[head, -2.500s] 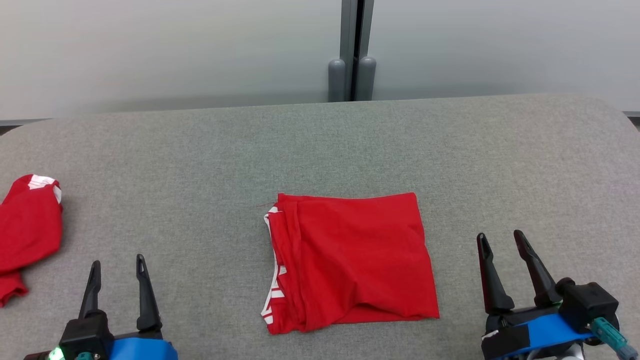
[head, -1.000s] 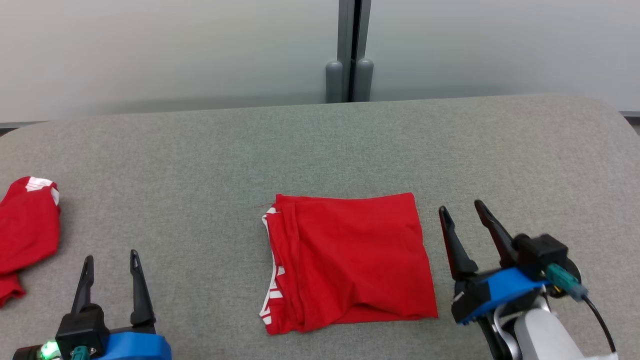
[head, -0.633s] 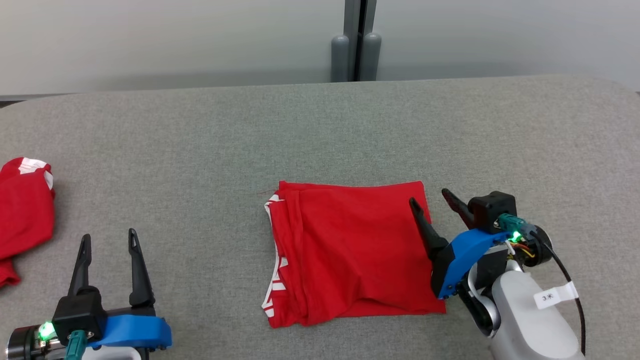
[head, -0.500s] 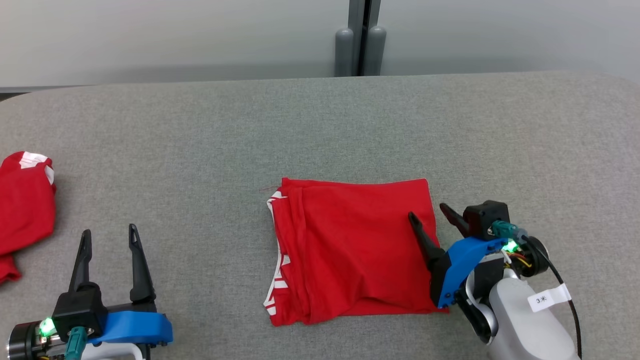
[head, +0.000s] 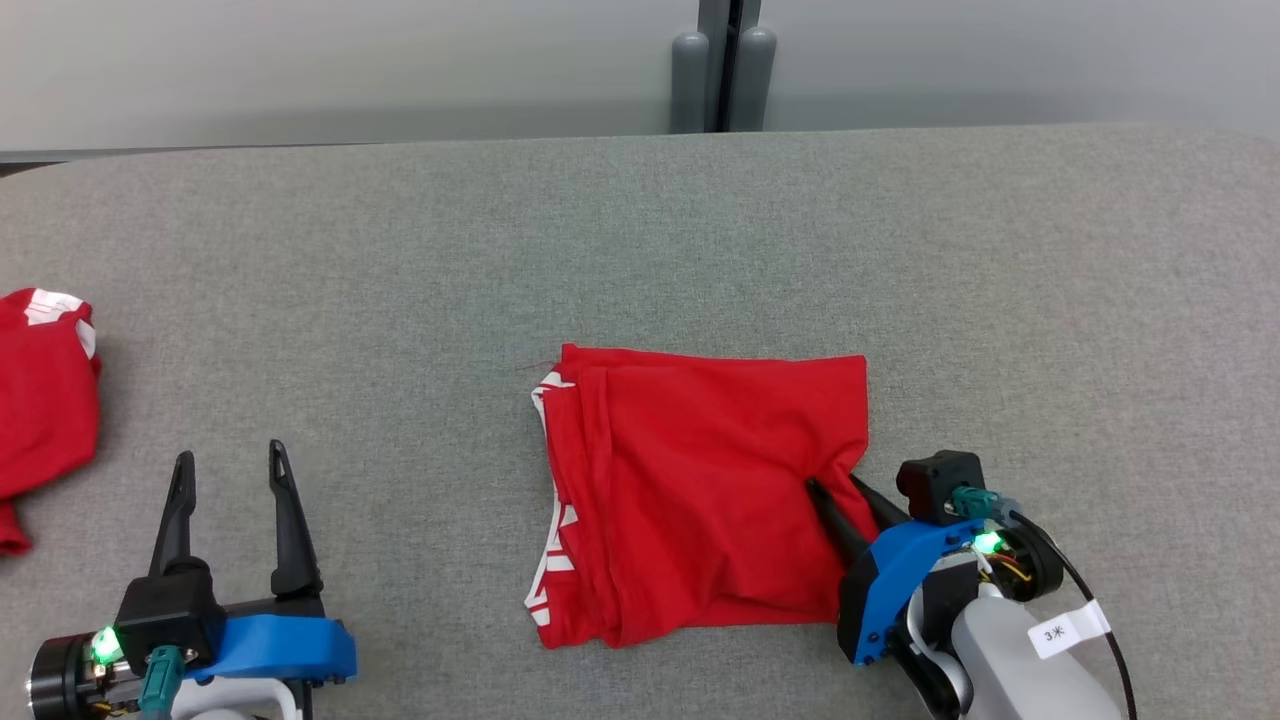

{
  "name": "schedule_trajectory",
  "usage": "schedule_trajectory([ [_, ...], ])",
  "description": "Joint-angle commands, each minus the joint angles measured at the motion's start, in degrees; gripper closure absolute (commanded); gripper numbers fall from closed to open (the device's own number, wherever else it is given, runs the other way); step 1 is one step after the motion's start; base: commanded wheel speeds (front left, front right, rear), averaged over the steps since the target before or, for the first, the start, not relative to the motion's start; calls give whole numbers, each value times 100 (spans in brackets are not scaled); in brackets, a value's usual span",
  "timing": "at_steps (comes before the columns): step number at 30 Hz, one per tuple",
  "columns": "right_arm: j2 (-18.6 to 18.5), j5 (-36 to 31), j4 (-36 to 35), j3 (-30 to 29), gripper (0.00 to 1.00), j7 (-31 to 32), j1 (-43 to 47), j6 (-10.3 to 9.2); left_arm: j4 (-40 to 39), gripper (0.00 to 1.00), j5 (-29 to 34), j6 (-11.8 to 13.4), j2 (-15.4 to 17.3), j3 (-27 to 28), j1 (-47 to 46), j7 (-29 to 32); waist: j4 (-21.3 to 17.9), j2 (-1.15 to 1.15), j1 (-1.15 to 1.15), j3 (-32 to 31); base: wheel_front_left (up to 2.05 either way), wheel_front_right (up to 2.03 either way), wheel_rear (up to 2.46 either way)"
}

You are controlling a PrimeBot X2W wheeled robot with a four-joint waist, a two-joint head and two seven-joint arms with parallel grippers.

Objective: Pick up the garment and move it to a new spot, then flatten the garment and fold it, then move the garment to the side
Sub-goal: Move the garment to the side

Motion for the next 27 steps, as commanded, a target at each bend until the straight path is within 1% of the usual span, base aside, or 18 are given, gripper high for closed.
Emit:
schedule_trajectory([
  [1,29,-29,84,85,100,-57,-60,17,-23,0,-5,24,-15,1,-106,-23,-13,-1,0,29,0,0,0],
  [4,-11,-158,91,58,100,-225,-404,15,-30,0,-11,16,-26,-17,-161,-23,-18,-1,0,110,0,0,0],
  [7,-190,-322,46,105,100,-344,-774,11,-87,0,7,37,-43,-60,-239,-23,-12,-1,0,213,0,0,0],
  [11,-542,-452,-58,318,100,-348,-1336,11,-142,0,-10,-31,-17,-85,-430,-24,-15,-1,0,427,0,0,0],
  [15,-1025,-418,-185,581,100,-248,-1946,11,-373,0,39,-58,-5,-137,-692,-22,-89,-1,0,747,0,0,0],
  [18,-1382,-326,-347,771,100,-174,-2426,10,-588,0,89,-71,45,-155,-859,-19,-250,-1,0,1100,0,0,0],
  [19,-1382,-326,-347,771,100,-174,-2426,10,-588,0,89,-71,45,-155,-859,-19,-250,-1,0,1100,0,0,0],
  [20,-1495,-270,-397,797,100,-164,-2573,11,-650,0,112,-72,71,-166,-913,-19,-312,-1,0,1207,0,0,0],
  [27,-2373,94,-606,898,100,-101,-3523,10,-1191,0,301,-92,348,-187,-1236,-19,-911,-1,0,2037,0,0,0],
])
